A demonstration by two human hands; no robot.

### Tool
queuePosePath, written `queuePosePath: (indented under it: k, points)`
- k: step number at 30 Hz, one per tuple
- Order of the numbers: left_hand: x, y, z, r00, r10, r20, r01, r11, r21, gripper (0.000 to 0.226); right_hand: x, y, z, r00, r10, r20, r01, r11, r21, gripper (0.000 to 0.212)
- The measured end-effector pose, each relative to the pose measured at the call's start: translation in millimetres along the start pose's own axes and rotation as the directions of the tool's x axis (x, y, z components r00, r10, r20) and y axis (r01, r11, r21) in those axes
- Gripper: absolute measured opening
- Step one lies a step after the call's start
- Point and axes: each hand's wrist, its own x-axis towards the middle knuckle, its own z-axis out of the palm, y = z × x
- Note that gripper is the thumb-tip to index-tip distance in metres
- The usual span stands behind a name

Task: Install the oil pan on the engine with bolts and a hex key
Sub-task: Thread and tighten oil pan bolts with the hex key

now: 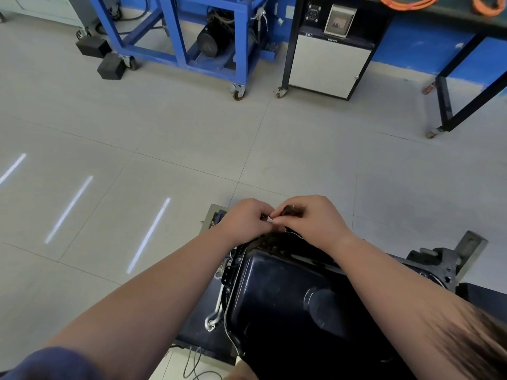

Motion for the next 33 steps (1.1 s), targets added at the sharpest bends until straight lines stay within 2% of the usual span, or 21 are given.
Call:
queuePosePath:
  k: [4, 8, 12, 16, 20, 23, 27, 30, 33]
  points:
    - [1.3, -1.4, 0.3, 1.000, -0.002, -0.004, 0.002, 1.000, -0.001, 0.042, 1.4, 1.8, 1.0, 1.000, 0.027, -0.006, -0.026, 0.999, 0.023, 0.005]
    - [4.9, -0.7, -3.4, 0.999, -0.013, 0.048, 0.012, 1.000, 0.024, 0.046, -2.8, 3.5, -1.7, 0.996, -0.006, 0.088, 0.007, 1.000, -0.013, 0.019]
    - [6.1, 2.5, -4.7, 0.998, -0.005, 0.060, -0.002, 0.993, 0.116, 0.038, -0.1, 4.9, -3.4, 1.000, 0.015, 0.007, -0.014, 0.999, -0.048, 0.009]
    - [5.3, 0.5, -4.3, 1.000, -0.010, 0.026, 0.008, 0.997, 0.076, 0.031, 3.4, 2.8, 0.2, 1.000, 0.005, -0.017, -0.006, 0.997, -0.071, 0.017]
    - [4.3, 0.7, -4.9, 1.000, -0.009, 0.018, 0.009, 1.000, 0.005, 0.039, 1.3, 2.8, 1.2, 0.999, 0.006, 0.040, -0.006, 1.000, -0.004, 0.010]
    - [4.3, 2.1, -7.3, 0.999, -0.028, 0.032, 0.028, 1.000, -0.004, 0.039, -0.4, 5.2, -0.1, 0.998, 0.009, 0.060, -0.012, 0.999, 0.043, 0.027]
    - [2.5, 4.0, -6.8, 0.999, -0.008, 0.051, 0.008, 1.000, 0.015, 0.037, 3.6, 4.8, 1.3, 0.999, 0.039, -0.022, -0.039, 0.999, 0.029, 0.004]
    - [3.2, 3.8, -4.3, 1.000, -0.021, 0.007, 0.021, 1.000, 0.000, 0.039, 5.6, 4.4, 3.8, 0.999, 0.034, -0.042, -0.035, 0.999, -0.021, 0.021]
    - [4.2, 2.0, -3.6, 0.999, -0.034, 0.009, 0.034, 0.999, -0.038, 0.041, 4.1, 3.7, 2.2, 0.999, 0.047, 0.019, -0.047, 0.999, 0.014, 0.014]
